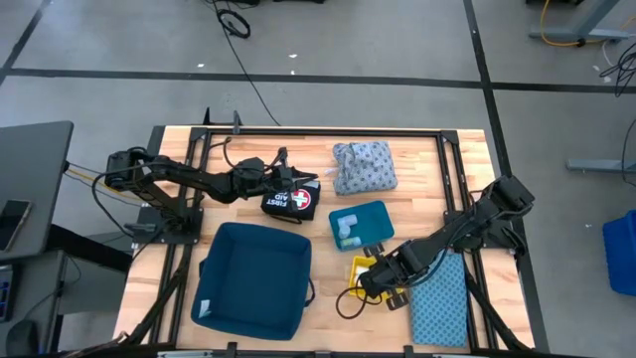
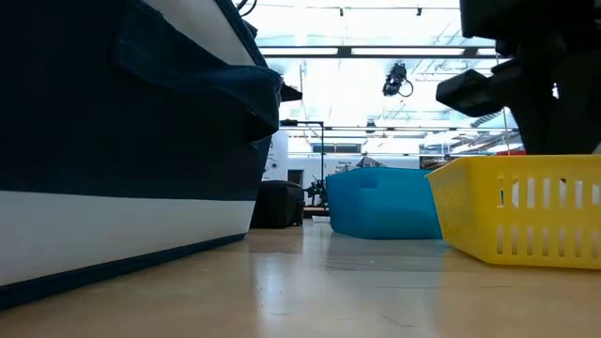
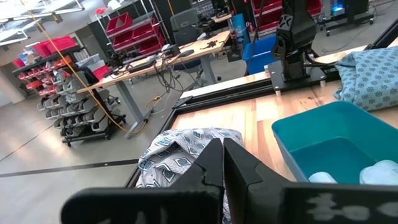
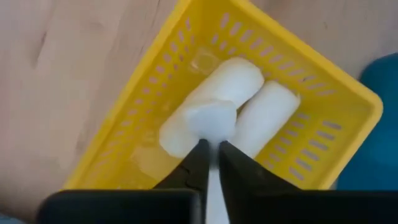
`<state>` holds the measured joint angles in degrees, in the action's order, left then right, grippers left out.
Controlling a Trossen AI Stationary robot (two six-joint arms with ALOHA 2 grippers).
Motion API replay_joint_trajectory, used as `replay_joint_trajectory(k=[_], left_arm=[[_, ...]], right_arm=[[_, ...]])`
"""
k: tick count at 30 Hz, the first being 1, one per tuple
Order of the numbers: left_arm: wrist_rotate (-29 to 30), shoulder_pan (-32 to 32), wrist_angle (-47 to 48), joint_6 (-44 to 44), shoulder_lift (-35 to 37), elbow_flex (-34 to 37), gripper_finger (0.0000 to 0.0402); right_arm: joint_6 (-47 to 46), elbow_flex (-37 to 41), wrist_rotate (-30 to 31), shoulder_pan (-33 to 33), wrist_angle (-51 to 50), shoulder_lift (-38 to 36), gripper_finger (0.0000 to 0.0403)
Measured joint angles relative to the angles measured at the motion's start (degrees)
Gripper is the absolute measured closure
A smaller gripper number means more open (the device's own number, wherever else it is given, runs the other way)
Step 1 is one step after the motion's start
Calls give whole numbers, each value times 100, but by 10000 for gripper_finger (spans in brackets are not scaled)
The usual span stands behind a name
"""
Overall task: Pick & place medical supplies in basket/bin
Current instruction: Put the white gauze into the yellow bin, then put the gray gown into the blue bin
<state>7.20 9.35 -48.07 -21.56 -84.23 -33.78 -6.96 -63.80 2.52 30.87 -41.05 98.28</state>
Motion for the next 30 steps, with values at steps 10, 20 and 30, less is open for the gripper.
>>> replay_joint_trajectory(k=[10,20,30], left_arm=[[-30,2,24,24,0,0,402],[-1096,0,-126,817,63,0,402],[-1739,-12,-999,2146,1431,1025,402]], right_arm=[[-188,8,27,4,108,-13,230],[-460,3,-25,15,352,-16,177],[-452,172,-49,130,757,-24,196]])
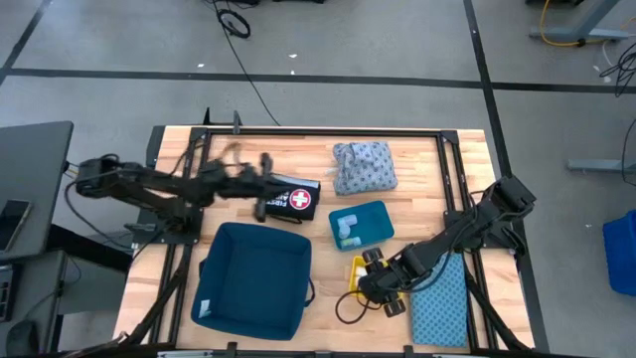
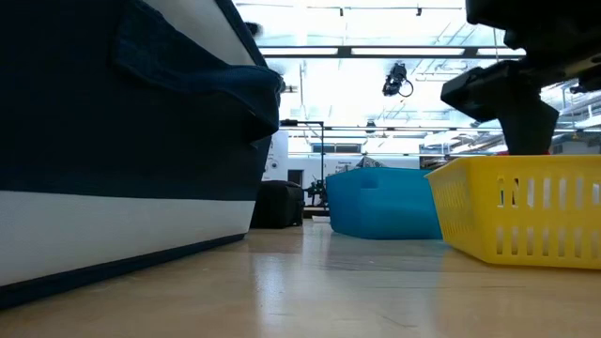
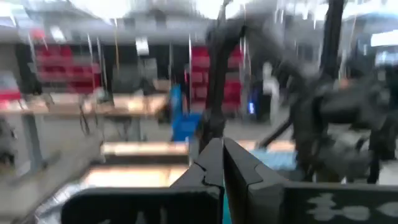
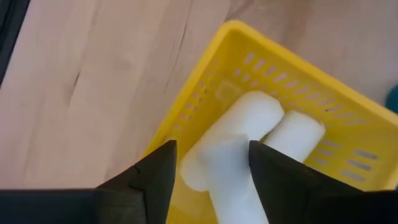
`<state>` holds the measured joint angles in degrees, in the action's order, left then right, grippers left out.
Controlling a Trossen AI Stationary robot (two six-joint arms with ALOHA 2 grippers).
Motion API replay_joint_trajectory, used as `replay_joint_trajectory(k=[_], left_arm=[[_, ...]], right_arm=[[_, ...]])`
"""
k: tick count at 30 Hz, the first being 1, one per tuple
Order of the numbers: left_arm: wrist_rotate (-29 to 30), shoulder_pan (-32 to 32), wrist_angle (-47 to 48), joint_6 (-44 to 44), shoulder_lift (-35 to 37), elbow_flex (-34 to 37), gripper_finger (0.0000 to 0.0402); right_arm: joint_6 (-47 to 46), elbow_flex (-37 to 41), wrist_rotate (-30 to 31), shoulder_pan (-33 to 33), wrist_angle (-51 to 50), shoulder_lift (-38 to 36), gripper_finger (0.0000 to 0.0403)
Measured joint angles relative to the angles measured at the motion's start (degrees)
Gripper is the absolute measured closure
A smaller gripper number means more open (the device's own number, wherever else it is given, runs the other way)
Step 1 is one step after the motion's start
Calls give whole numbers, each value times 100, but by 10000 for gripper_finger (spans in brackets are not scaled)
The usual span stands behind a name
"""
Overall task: Pick & place medical supplies in basket/bin
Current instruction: Put the gray gown into the blue bin
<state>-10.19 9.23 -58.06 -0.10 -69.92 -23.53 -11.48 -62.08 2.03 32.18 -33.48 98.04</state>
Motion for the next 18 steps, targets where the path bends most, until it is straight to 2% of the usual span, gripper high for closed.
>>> replay_joint_trajectory(k=[4,7,12,18], left_arm=[[429,-26,-1371,263,732,1146,402],[556,-28,-1698,453,1201,1733,402],[557,-28,-1391,520,1829,2137,402],[569,-24,-230,380,2519,2169,402]], right_arm=[[83,152,1,12,120,0,199],[209,156,3,-32,200,0,199],[481,156,6,-182,493,-144,199],[466,155,41,-283,418,-589,199]])
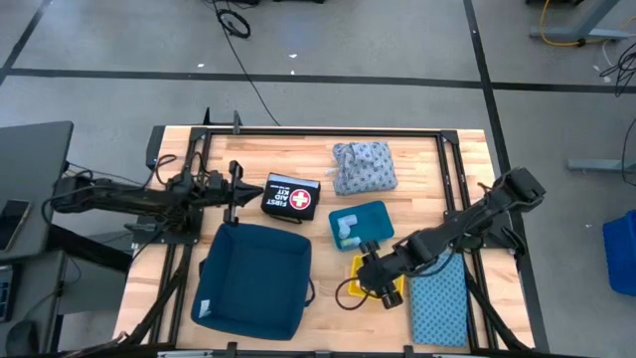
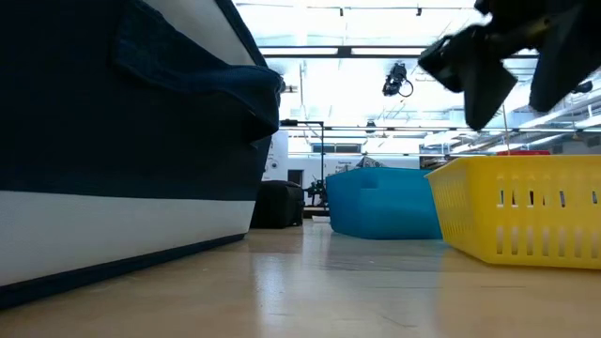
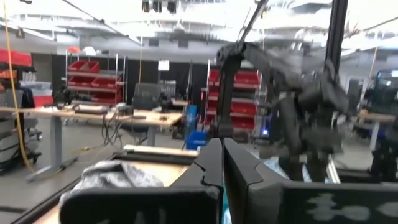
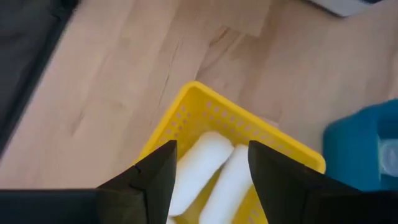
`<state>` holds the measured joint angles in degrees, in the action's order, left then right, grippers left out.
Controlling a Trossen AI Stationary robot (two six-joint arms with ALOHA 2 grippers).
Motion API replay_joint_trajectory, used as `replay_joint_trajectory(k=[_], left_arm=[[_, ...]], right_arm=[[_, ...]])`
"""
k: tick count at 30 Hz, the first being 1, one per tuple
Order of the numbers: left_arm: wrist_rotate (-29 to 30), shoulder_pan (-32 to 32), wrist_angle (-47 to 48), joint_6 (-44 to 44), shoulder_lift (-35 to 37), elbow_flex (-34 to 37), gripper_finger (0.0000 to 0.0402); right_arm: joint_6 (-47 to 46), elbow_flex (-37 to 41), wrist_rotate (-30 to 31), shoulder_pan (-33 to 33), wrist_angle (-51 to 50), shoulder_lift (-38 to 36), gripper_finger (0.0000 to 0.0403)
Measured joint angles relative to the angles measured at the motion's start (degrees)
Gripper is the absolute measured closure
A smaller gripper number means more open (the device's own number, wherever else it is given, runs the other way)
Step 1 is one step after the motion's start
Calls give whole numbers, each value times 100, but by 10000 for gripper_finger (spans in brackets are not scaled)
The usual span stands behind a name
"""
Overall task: Pick & place medical supplies in basket/bin
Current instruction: Put the gray gown into the blue bin
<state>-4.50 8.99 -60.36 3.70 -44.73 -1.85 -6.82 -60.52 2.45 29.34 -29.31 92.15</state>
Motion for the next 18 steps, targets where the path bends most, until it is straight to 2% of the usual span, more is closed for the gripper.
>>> replay_joint_trajectory(k=[4,10,15,18], left_arm=[[1,2,664,-135,431,0,402],[206,9,1926,-355,1136,-87,402],[751,9,3597,-624,1748,-498,402],[944,9,4237,-713,1978,-761,402]], right_arm=[[-134,-1,141,14,-267,-349,199],[-83,-1,855,1,-783,-770,199],[33,-1,1981,-1,-1155,-949,199],[23,-1,2605,-69,-1332,-1043,199]])
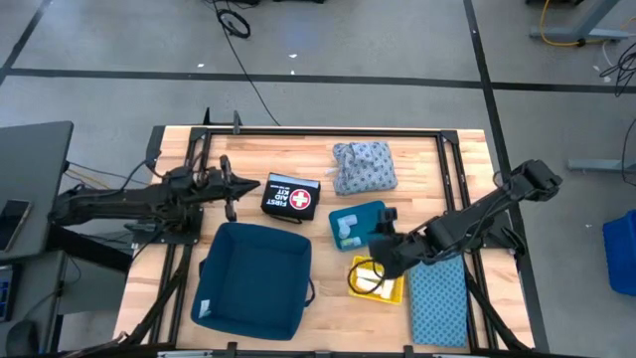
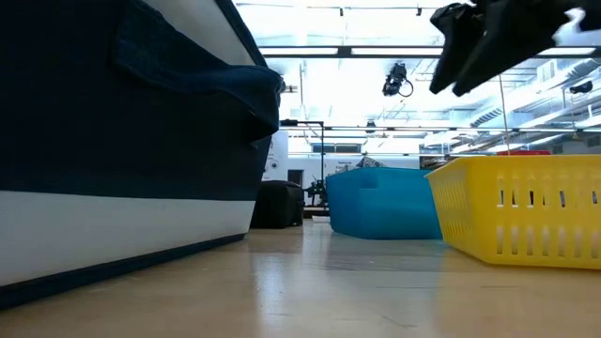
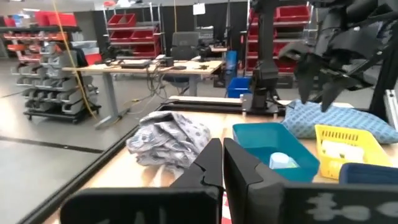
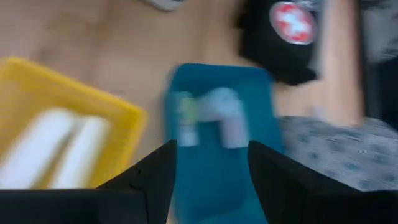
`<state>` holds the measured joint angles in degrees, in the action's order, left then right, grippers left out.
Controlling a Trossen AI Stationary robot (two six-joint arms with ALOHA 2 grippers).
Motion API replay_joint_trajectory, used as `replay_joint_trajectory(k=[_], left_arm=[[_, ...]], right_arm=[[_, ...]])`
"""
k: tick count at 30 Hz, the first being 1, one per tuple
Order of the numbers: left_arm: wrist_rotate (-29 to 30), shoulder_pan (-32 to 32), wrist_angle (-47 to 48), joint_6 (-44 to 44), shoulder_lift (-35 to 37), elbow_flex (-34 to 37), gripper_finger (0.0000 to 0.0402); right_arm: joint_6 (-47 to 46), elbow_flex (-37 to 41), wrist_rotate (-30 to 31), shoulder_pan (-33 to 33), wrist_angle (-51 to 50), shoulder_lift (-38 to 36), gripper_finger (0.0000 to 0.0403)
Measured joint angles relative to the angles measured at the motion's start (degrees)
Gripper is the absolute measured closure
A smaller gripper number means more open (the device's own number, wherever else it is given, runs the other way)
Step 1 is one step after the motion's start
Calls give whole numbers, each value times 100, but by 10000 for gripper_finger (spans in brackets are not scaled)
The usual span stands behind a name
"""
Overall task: Pick & place medical supplies in basket/bin
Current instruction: Put the gray gown into the blue bin
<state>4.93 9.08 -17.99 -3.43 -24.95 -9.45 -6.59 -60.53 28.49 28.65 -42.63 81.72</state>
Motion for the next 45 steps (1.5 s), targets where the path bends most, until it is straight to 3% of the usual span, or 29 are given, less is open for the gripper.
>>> replay_joint_trajectory(k=[4,9,13,16,21,26,37,45], left_arm=[[41,2,151,-129,109,-136,402],[552,0,156,-393,107,-155,402],[710,2,146,-481,107,-155,402],[710,2,132,-479,107,-155,402],[731,2,-67,-688,107,-155,402],[909,2,-268,-731,105,-155,402],[1055,-6,-215,-552,105,-155,402],[1053,-7,-211,-629,96,-155,402]], right_arm=[[11,0,626,-265,-64,-19,199],[209,61,1273,-869,-101,-18,199],[729,341,1316,-1568,186,-108,199],[1288,738,954,-2196,842,-227,199],[2134,1286,-229,-3262,1953,-396,199],[2496,1335,-1187,-4020,1975,-397,193],[2564,1299,-1223,-4855,2282,-395,130],[2637,1104,-2047,-5652,2297,-395,128]])
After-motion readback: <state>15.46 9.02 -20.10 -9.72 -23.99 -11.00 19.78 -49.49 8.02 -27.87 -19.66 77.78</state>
